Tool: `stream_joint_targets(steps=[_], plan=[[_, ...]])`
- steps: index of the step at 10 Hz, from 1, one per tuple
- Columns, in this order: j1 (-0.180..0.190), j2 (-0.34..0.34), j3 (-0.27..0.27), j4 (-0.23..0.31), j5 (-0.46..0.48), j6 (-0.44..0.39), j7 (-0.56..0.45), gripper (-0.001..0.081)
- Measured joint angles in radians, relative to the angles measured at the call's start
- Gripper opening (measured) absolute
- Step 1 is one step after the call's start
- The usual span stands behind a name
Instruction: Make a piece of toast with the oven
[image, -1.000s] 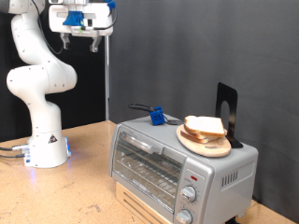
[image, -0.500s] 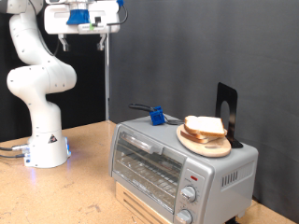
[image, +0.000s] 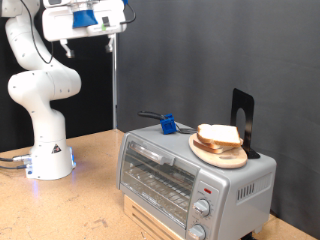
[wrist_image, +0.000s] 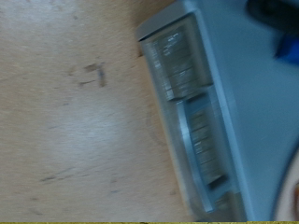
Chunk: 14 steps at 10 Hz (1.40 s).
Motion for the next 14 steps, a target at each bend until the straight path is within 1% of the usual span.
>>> stream_joint_targets(steps=[2, 3, 4, 6, 8, 11, 14], plan=[[0.081, 0.011, -0.081, 0.019, 0.052, 0.003, -0.230, 0.0806], [0.128, 0.041, -0.122, 0.037, 0.061, 0.006, -0.325, 0.0806], [0.118, 0.039, -0.115, 0.035, 0.058, 0.006, -0.281, 0.0806], [0.118, 0.033, -0.124, 0.031, 0.113, -0.008, -0.271, 0.0806], [0.118, 0.062, -0.144, 0.029, 0.144, 0.032, -0.260, 0.0806], [0.124, 0.188, -0.170, 0.063, 0.159, 0.055, -0.284, 0.0806], [0.139, 0.306, -0.179, 0.092, 0.161, 0.140, -0.362, 0.0806]])
